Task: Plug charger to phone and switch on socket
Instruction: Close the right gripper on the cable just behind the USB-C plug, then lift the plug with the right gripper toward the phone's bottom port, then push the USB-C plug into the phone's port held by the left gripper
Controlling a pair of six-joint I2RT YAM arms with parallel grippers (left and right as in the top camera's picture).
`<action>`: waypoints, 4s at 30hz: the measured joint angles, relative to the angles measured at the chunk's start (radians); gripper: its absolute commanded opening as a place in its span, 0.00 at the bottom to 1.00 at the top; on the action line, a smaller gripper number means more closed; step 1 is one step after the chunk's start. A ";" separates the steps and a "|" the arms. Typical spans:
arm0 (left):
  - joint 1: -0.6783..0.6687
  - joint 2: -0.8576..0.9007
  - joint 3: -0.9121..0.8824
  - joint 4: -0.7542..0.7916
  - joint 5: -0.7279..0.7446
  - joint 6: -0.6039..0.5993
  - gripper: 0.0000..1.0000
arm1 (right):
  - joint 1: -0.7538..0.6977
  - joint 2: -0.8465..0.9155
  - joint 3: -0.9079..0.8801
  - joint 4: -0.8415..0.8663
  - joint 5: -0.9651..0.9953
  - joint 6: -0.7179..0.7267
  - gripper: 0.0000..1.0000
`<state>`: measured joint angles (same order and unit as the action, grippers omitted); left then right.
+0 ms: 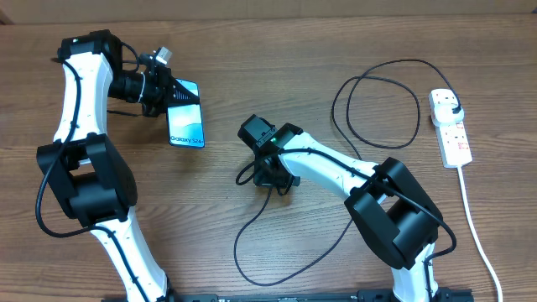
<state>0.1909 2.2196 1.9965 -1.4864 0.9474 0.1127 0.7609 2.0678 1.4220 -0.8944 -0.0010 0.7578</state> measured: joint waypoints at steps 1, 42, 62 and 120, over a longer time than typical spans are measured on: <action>0.000 0.000 0.000 0.000 0.000 0.000 0.05 | 0.000 0.001 0.002 -0.003 0.000 0.000 0.04; 0.000 0.000 0.000 0.491 0.563 -0.241 0.05 | -0.299 -0.076 0.151 0.282 -1.104 -0.287 0.04; -0.021 0.000 0.000 1.088 0.414 -0.984 0.05 | -0.299 -0.076 0.151 0.650 -1.145 -0.006 0.04; -0.087 -0.001 0.000 1.772 0.388 -1.655 0.05 | -0.299 -0.079 0.154 1.275 -1.042 0.473 0.04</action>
<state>0.1036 2.2185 1.9965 0.2852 1.3350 -1.5425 0.4614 1.9892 1.5757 0.3801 -1.0428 1.2308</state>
